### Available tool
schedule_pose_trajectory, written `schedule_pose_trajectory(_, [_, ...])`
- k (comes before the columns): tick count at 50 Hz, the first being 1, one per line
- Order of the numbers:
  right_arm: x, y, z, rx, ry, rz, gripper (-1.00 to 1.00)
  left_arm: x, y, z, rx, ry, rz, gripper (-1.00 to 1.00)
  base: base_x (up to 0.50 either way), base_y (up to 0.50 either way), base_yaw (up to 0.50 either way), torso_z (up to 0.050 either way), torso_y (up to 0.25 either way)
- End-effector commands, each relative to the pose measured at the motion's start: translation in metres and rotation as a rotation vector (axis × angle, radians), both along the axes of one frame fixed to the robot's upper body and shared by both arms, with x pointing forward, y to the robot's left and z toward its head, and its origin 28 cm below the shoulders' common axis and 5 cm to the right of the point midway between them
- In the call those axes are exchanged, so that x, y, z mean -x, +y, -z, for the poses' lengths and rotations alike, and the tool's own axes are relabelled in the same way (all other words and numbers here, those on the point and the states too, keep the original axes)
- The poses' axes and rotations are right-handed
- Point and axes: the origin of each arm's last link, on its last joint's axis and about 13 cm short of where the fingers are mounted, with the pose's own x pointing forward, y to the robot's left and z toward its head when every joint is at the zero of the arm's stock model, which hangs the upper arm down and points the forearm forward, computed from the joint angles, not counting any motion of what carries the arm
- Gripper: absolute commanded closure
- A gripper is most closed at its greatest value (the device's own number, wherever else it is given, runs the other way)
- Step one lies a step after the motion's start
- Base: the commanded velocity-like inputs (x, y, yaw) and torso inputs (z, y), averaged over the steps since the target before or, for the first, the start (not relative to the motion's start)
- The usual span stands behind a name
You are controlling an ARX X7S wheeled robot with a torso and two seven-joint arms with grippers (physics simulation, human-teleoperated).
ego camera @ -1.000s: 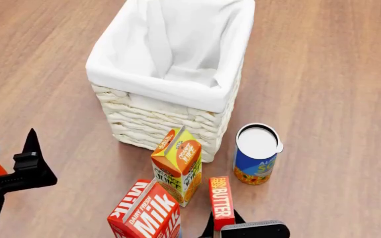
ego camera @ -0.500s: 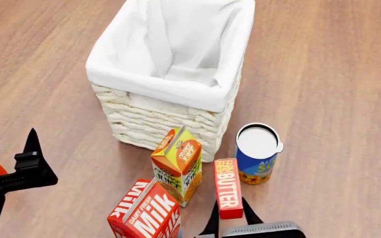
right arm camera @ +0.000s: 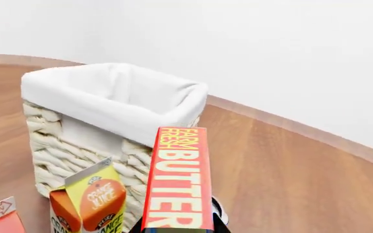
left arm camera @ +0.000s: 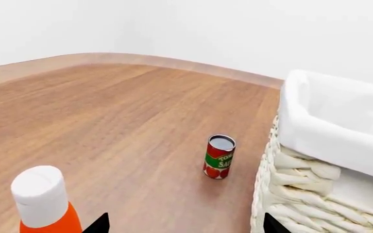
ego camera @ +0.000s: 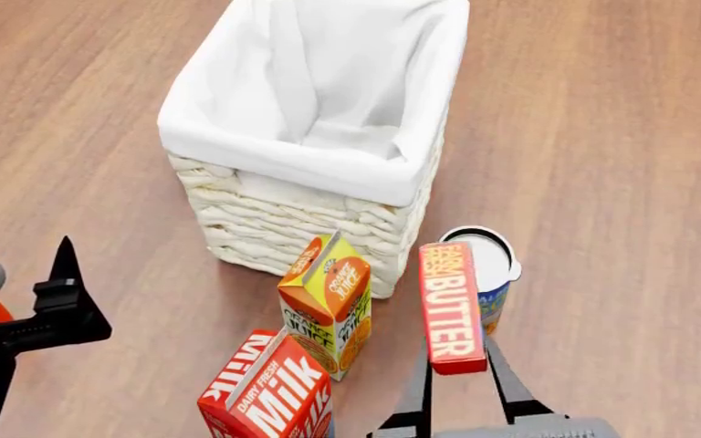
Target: Pick up the butter and put it in the basket.
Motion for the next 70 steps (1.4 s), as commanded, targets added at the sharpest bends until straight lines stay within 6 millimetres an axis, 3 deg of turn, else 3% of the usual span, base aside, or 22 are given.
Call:
schedule_pose_trajectory(1, [0.020, -0.012, -0.037, 0.069, -0.133, 0.070, 1.00, -0.001, -0.001, 0.000, -0.001, 0.000, -0.002, -1.00, 0.00, 0.00, 0.00, 0.000, 0.000])
schedule_pose_trajectory(14, [0.037, -0.024, -0.058, 0.095, -0.187, 0.130, 1.00, -0.001, -0.001, 0.001, -0.002, -0.001, -0.003, -1.00, 0.00, 0.00, 0.00, 0.001, 0.002])
schedule_pose_trajectory(22, [0.036, -0.034, -0.067, 0.088, -0.194, 0.146, 1.00, -0.003, -0.001, 0.002, -0.004, 0.000, -0.001, -1.00, 0.00, 0.00, 0.00, 0.000, 0.000])
schedule_pose_trajectory(46, [0.005, -0.063, -0.101, 0.118, -0.118, 0.215, 1.00, -0.003, -0.004, 0.003, -0.006, 0.004, 0.003, -1.00, 0.00, 0.00, 0.00, 0.000, 0.001])
schedule_pose_trajectory(70, [-0.012, -0.097, -0.137, -0.020, -0.069, 0.215, 1.00, 0.002, -0.004, 0.000, -0.003, -0.001, -0.007, -1.00, 0.00, 0.00, 0.00, 0.000, 0.001])
